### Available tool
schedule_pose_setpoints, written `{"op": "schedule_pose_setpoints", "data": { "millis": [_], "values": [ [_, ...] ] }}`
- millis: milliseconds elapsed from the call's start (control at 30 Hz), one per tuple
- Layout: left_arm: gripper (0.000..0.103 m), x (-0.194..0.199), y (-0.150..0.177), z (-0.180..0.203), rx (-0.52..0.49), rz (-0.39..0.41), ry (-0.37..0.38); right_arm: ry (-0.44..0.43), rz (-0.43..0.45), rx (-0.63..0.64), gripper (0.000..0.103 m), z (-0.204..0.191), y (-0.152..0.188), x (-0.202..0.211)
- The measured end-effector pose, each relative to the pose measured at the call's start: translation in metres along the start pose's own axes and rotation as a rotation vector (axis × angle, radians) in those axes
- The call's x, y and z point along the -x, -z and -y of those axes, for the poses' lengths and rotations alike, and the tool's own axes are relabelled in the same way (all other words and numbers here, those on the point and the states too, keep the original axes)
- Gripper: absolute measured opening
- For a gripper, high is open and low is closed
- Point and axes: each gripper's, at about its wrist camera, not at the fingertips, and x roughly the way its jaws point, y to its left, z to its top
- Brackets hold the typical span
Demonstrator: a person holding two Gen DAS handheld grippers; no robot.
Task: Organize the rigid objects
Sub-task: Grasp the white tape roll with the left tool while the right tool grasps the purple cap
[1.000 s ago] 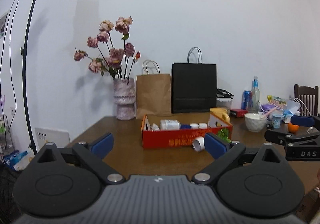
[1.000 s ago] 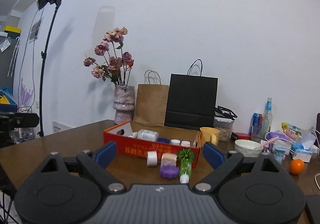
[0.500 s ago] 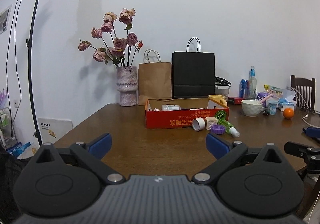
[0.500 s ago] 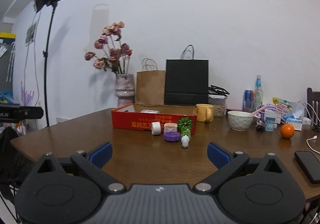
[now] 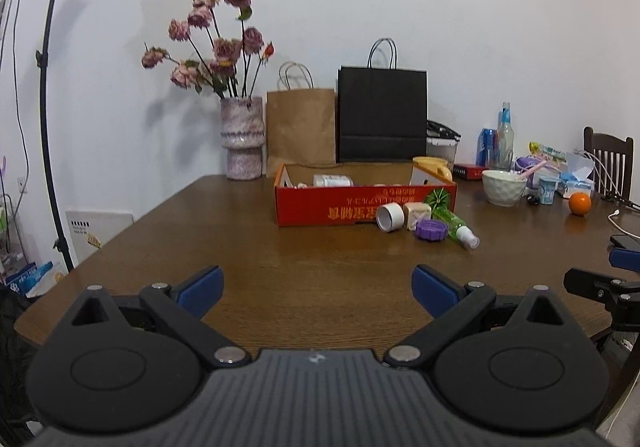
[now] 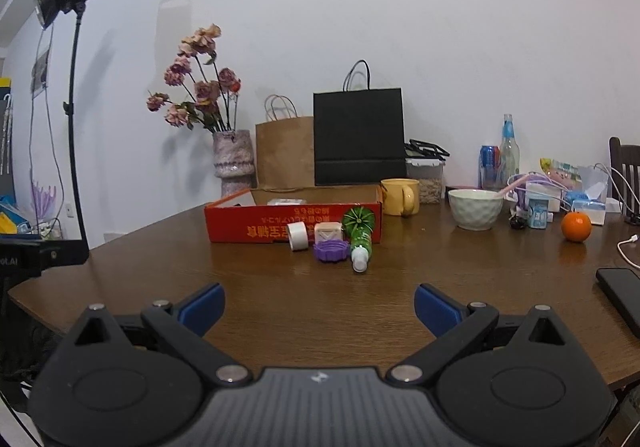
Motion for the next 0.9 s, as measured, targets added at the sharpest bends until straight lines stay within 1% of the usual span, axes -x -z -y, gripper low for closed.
{"op": "schedule_pose_setpoints", "data": {
  "millis": [167,300,400,533,633,767,833,900],
  "values": [
    [0.103,-0.029,-0.003,0.011,-0.004,-0.046,0.007,0.005,-0.042,-0.014,0.101,0.014,-0.007,-0.027],
    [0.103,-0.058,-0.010,0.025,-0.015,-0.075,0.026,-0.012,-0.072,-0.017,0.099,0.024,-0.015,-0.053],
    [0.103,-0.085,-0.016,0.038,-0.043,-0.082,0.046,-0.036,-0.100,-0.020,0.090,0.032,-0.025,-0.077],
    [0.103,-0.132,-0.022,0.053,-0.087,-0.095,0.048,-0.076,-0.139,-0.003,0.088,0.038,-0.039,-0.115],
    [0.103,-0.165,-0.031,0.058,-0.095,-0.099,0.068,-0.103,-0.171,0.022,0.084,0.037,-0.047,-0.146],
    [0.103,-0.212,-0.049,0.058,-0.087,-0.128,0.126,-0.134,-0.191,0.078,0.083,0.031,-0.059,-0.185],
    [0.103,-0.236,-0.056,0.057,-0.056,-0.147,0.138,-0.139,-0.211,0.106,0.083,0.029,-0.062,-0.204],
    [0.103,-0.261,-0.062,0.057,-0.015,-0.189,0.164,-0.148,-0.224,0.127,0.083,0.025,-0.067,-0.223]
  ]
}}
